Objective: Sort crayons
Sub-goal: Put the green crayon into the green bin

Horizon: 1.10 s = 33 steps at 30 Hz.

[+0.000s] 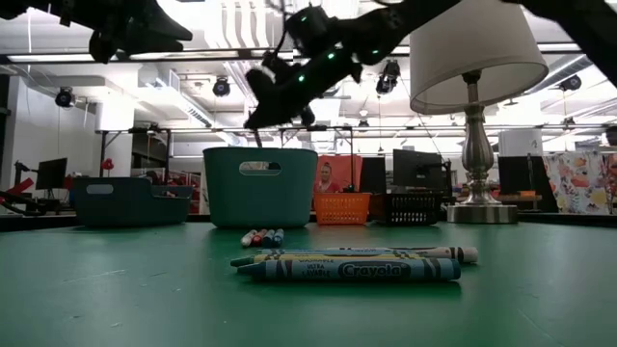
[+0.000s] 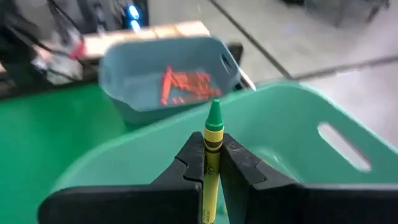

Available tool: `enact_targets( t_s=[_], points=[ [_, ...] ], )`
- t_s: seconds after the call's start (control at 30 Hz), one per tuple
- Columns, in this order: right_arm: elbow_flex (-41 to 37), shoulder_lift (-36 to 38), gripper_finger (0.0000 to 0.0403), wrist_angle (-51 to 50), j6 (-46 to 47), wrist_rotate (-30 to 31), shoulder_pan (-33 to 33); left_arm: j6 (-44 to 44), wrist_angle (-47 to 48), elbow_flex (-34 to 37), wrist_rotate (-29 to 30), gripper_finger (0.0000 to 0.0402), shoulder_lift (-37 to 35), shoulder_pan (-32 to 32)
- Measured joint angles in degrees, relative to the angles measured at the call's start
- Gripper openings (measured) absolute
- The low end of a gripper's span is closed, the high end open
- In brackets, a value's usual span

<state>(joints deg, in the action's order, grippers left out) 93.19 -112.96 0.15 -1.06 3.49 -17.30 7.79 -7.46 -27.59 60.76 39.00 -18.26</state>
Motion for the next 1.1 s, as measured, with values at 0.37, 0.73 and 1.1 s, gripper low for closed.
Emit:
enact_targets(
  t_s=[0.37,0.73,1.1],
  points=[
    [16.0,-11.3,0.0034,-24.1,-0.1,4.3,-1.6,0.0,0.4,0.0,0.4,0.0158,0.4,0.0],
    [18.8,-13.4,0.0115,-26.4,0.2,4.0,-1.5,0.0,0.4,0.0,0.4,0.0158,0.7,0.0],
    [18.7,-8.9,0.0156,-30.9,0.2,3.5,0.7,0.2,0.3,0.1,0.2,0.0158,1.8,0.0]
  ],
)
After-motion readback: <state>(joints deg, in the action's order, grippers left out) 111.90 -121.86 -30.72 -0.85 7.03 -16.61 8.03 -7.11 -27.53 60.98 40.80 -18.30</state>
